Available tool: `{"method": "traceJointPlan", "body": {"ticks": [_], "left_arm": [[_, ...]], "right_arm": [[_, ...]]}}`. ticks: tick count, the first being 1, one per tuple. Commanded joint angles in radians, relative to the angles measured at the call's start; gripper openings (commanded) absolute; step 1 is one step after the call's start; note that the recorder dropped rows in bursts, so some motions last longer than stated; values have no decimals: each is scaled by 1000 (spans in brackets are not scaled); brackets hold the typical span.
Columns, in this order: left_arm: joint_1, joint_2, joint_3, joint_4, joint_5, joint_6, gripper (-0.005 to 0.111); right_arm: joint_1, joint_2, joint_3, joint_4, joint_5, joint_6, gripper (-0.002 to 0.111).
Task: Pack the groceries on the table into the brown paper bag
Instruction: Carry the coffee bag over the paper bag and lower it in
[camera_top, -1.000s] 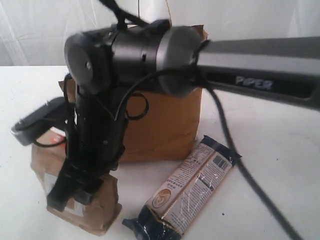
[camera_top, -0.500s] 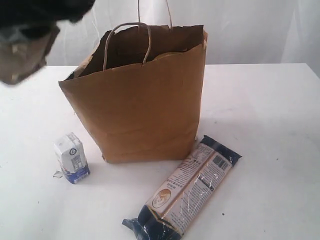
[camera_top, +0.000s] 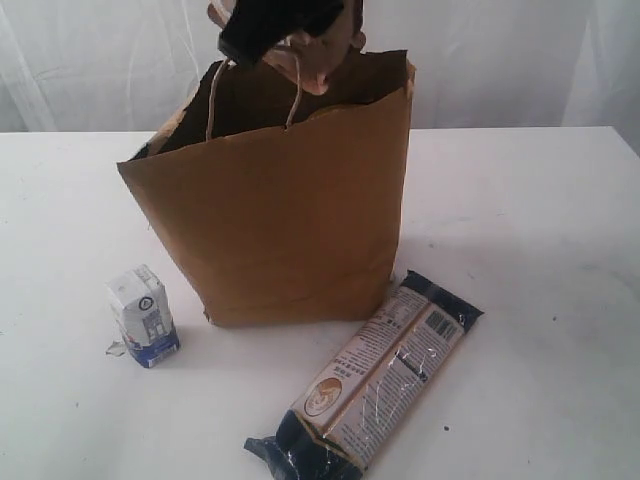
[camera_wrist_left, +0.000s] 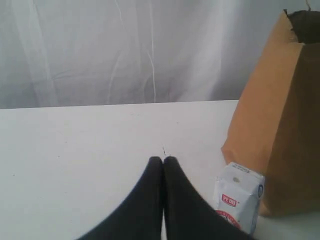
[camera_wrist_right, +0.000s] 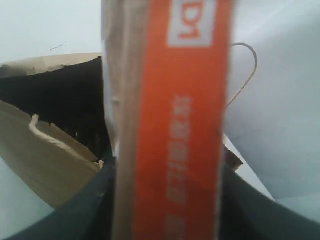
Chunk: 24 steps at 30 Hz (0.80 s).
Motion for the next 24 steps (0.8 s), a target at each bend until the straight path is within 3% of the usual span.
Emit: {"method": "traceJointPlan", "body": {"ticks": [1,5,24], "left_arm": [[3,3,4,-22,15,3,0],[3,3,4,-22,22,3,0],[3,3,4,-22,21,3,0]], "right_arm": [[-18,10,-2,-37,-143,12,0],[-18,41,-2,-35,-178,12,0],[-18,37,-4,-19,-13,-65,0]]}}
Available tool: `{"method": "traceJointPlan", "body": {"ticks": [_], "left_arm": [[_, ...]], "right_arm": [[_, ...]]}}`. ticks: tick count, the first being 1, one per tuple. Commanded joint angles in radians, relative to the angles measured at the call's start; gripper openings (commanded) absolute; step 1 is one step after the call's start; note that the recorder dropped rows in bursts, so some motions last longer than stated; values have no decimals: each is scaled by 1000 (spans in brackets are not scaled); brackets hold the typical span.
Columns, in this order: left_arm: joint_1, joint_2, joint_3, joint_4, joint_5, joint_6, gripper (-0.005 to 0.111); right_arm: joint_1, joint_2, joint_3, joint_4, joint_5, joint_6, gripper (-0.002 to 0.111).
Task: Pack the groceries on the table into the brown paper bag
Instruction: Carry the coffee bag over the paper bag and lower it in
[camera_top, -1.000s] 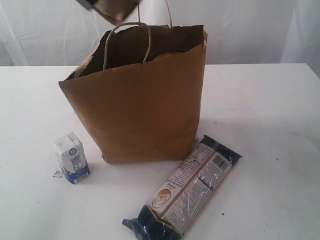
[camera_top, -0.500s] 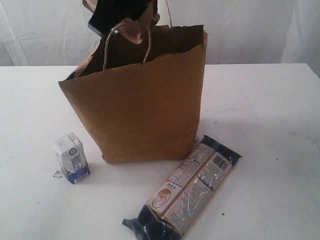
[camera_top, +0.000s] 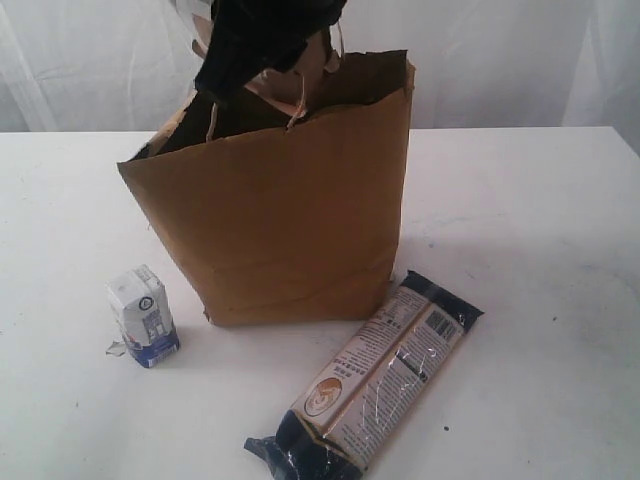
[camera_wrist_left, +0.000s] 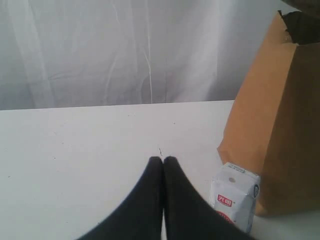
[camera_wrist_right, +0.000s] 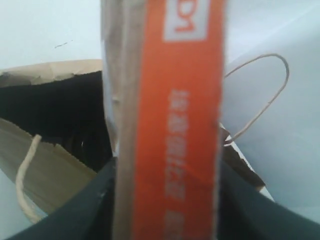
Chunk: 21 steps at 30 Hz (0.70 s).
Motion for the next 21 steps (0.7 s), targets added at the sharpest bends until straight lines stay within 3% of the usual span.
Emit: {"method": "traceJointPlan", "body": {"ticks": [1,6,21], "left_arm": [[3,3,4,-22,8,2,0],[3,3,4,-22,8,2,0],[3,3,4,-22,5,2,0]], "right_arm": [[-11,-39,-4,-1,42,-84,0],[-11,-20,-4,61,56,-201,0],[-11,93,-4,57,-125,-301,0]]}}
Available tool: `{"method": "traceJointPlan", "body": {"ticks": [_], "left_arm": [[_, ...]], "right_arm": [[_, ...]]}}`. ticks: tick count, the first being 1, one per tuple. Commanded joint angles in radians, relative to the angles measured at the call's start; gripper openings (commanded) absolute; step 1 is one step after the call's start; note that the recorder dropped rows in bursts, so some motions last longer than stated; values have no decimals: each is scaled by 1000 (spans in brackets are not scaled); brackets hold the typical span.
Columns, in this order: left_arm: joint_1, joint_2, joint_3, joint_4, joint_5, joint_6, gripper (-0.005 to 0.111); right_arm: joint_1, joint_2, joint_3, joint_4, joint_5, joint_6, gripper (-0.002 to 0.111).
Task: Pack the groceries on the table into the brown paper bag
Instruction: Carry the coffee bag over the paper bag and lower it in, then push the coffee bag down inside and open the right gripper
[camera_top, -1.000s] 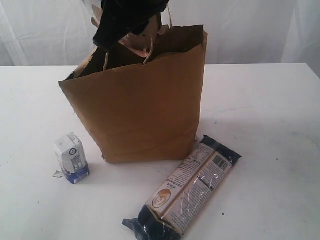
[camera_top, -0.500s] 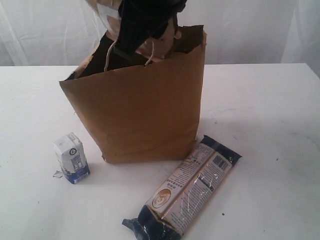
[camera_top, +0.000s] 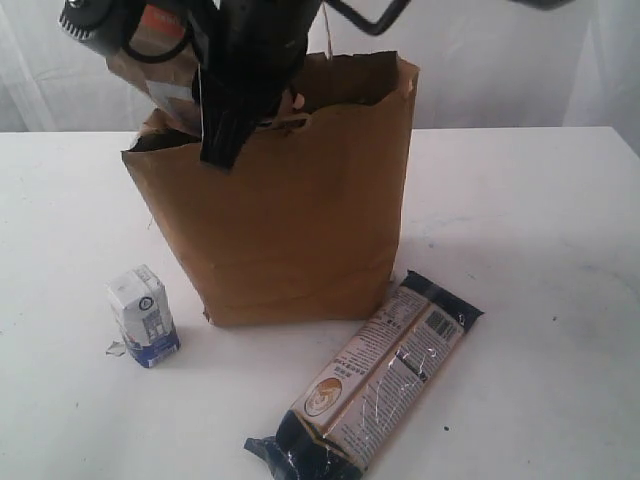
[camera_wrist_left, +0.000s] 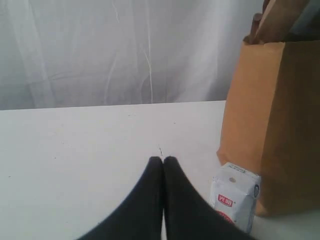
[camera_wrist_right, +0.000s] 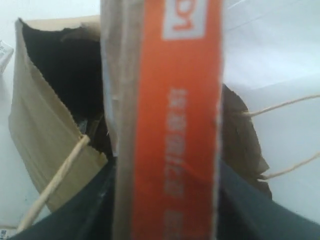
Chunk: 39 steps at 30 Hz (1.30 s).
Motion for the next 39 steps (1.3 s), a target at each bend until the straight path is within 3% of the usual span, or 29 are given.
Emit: {"method": "traceJointPlan", "body": {"ticks": [1,6,19,27,39], "left_arm": [[3,3,4,-22,5,2,0],[3,3,4,-22,3,2,0],[3,3,4,-22,1,2,0],[3,3,4,-22,1,2,0],[3,3,4,-22,-2,2,0]], "right_arm": [[-11,-1,-4,-26,-110,-13,0],[-11,4,-4,-69,-196,-11,0],[-31,-40,-4,-95,-91,116,0],[-31,-71,-4,-60,132,-79,0],[-31,-48,-4,-52,-1,-156,0]]}}
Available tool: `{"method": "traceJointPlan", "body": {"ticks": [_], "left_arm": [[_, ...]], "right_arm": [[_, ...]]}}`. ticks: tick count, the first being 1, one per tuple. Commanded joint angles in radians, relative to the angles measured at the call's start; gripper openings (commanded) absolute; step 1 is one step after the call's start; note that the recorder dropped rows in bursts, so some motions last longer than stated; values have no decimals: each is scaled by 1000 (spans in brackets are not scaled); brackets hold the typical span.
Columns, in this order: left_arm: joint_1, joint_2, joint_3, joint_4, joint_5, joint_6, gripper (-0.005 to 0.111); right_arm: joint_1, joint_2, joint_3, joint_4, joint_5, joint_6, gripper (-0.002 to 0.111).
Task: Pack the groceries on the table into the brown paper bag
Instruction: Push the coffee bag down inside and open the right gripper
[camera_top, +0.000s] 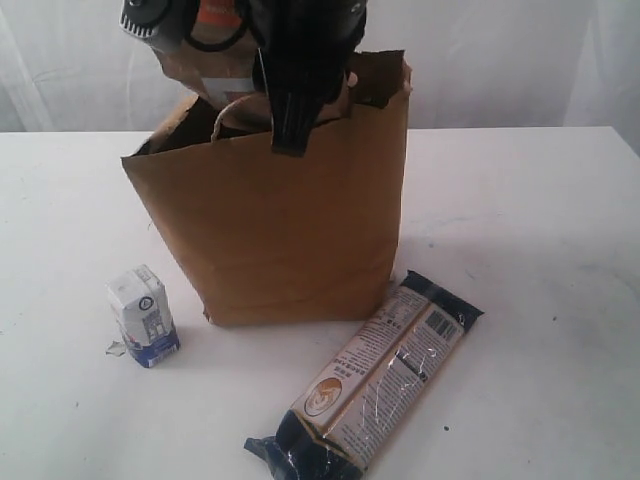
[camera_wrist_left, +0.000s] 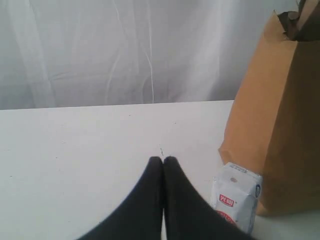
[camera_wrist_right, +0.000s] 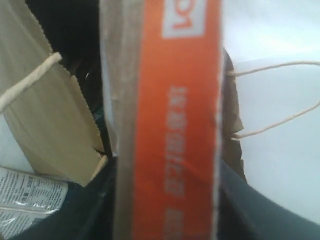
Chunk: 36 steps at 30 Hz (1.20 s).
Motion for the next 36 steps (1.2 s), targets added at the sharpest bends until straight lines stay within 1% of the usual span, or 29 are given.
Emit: {"method": "traceJointPlan", "body": {"ticks": [1,5,11,17,20,22,23,25,26,28,29,36], "left_arm": [[3,3,4,-21,0,2,0],[3,3,4,-21,0,2,0],[3,3,4,-21,0,2,0],[3,3,4,-21,0,2,0],[3,3,4,-21,0,2,0],[3,3,4,-21,0,2,0],[3,3,4,-21,0,2,0],[3,3,4,-21,0,2,0],[3,3,4,-21,0,2,0],[3,3,4,-21,0,2,0],[3,3,4,-21,0,2,0],[3,3,4,-21,0,2,0]], "right_arm": [[-4,19,-4,-19,-156,-7,0],[-4,73,-4,-19,-249,-7,0],[-4,134,-4,-28,-247,13,0],[-4,142,-4,-32,-265,105,0],[-4,142,-4,-47,-245,144,1],[-4,142,-4,-57,-217,167,11],[-4,142,-4,-60,-204,170,21],[-4,142,-4,-65,-202,191,35],[-4,142,-4,-73,-206,222,42],[-4,142,-4,-123,-209,307,52],[-4,142,-4,-156,-209,349,55],[-4,142,-4,-176,-204,368,56]]}}
